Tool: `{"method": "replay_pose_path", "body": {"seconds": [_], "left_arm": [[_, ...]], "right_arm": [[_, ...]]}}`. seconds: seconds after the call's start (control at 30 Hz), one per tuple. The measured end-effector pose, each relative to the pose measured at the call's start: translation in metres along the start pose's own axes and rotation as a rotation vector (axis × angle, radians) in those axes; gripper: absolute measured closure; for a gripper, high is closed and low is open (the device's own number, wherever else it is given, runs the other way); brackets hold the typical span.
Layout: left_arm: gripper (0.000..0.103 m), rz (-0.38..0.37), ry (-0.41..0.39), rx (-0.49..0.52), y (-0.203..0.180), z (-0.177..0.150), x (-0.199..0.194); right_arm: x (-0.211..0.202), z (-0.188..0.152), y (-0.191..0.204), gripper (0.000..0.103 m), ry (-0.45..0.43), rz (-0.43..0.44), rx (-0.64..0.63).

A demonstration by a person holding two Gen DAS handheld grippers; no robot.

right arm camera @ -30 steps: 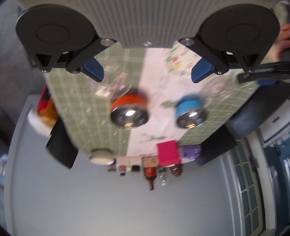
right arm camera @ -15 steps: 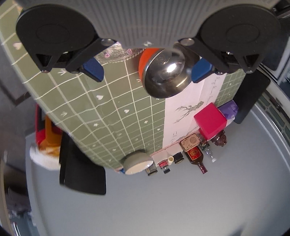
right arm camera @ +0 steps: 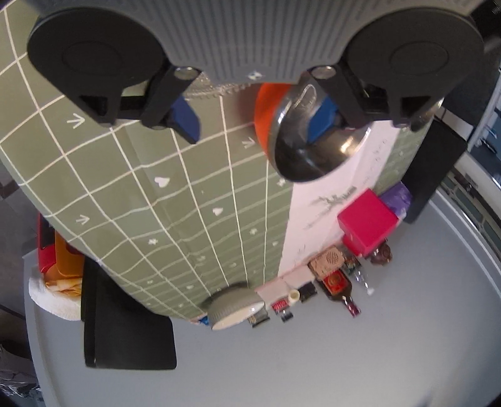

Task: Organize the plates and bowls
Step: 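Close the right tool on the orange bowl rim and lift it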

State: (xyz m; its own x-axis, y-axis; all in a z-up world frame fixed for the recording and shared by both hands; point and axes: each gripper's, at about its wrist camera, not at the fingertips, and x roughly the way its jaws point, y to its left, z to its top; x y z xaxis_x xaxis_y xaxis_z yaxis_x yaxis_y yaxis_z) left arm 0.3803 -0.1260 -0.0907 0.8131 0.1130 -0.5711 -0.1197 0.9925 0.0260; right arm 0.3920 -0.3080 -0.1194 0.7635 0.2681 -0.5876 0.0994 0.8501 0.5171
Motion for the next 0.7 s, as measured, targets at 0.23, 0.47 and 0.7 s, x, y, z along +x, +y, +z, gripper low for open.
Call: {"method": "replay_pose_path", "body": {"seconds": [0.23, 0.47, 0.7], "left_arm": [[0.095, 0.005, 0.035, 0.033, -0.013, -0.007, 0.008], [0.097, 0.017, 0.047, 0.048, -0.011, -0.002, -0.001], [0.095, 0.057, 0.124, -0.005, 0.007, 0.005, -0.027]], "right_arm": [[0.015, -0.013, 0.008, 0.066, 0.064, 0.06, 0.026], [0.005, -0.014, 0.014, 0.074, 0.036, 0.031, 0.021], [-0.017, -0.015, 0.033, 0.074, 0.028, 0.037, 0.018]]}}
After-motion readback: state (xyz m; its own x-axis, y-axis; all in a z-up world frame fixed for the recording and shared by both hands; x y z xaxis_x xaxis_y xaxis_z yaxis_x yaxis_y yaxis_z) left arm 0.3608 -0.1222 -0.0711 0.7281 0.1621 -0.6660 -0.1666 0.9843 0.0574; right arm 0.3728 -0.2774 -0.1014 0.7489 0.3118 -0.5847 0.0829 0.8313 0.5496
